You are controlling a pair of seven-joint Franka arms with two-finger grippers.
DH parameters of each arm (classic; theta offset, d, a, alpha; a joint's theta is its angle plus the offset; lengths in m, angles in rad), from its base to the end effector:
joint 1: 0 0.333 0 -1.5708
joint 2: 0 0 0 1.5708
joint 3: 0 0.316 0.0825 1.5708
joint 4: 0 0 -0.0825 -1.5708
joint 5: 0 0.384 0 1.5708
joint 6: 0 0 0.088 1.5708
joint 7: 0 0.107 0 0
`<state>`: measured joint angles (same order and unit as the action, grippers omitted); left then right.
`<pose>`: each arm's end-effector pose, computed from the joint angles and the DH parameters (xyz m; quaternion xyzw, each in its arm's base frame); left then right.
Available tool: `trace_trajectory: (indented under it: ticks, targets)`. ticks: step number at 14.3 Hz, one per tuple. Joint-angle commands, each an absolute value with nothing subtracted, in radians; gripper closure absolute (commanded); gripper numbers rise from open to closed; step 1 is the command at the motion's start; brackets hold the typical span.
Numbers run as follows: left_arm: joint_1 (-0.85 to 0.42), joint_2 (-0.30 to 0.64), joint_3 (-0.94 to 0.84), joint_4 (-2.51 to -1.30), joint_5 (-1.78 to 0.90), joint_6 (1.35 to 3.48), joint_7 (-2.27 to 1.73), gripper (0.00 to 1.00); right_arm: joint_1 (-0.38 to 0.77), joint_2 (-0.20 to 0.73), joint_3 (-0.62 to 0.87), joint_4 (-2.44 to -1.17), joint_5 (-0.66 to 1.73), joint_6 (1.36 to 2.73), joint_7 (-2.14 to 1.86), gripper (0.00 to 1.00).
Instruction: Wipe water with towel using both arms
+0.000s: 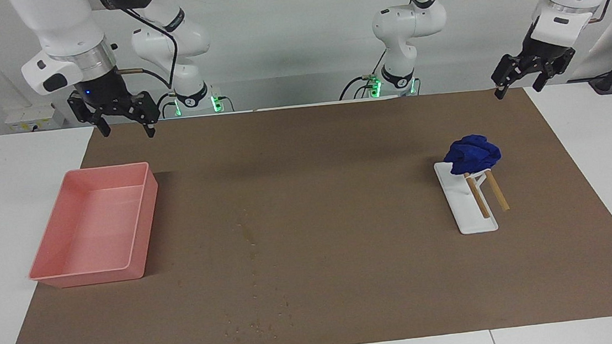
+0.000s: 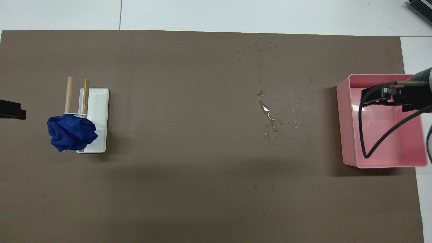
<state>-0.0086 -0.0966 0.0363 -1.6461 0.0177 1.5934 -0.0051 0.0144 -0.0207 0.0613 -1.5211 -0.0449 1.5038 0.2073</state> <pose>0.5261 0.0174 0.6431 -0.9996 -0.0163 -0.0218 0.0073 0.5404 0.0363 0.6533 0.9975 -0.0673 0.0049 0.0226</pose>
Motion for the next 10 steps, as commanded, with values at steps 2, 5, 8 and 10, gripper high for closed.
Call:
trace_trajectory:
  ticks: [2,5,8,10]
  targets:
    - [-0.015,-0.1,0.041,-1.649,0.037,1.603,0.006,0.0,0.012,-0.075,0.067,-1.589,-0.011,1.549,0.2,0.0]
    - [-0.015,-0.1,0.043,-1.649,0.037,1.603,0.005,0.0,0.0,-0.023,0.069,-1.508,-0.014,1.519,0.201,0.0]
    - [-0.015,-0.1,0.043,-1.651,0.037,1.603,0.005,0.0,-0.005,0.012,0.067,-1.467,-0.028,1.496,0.201,0.01]
    - [-0.015,-0.1,0.043,-1.651,0.037,1.603,0.005,0.0,-0.005,0.017,0.066,-1.468,-0.012,1.483,0.206,0.01]
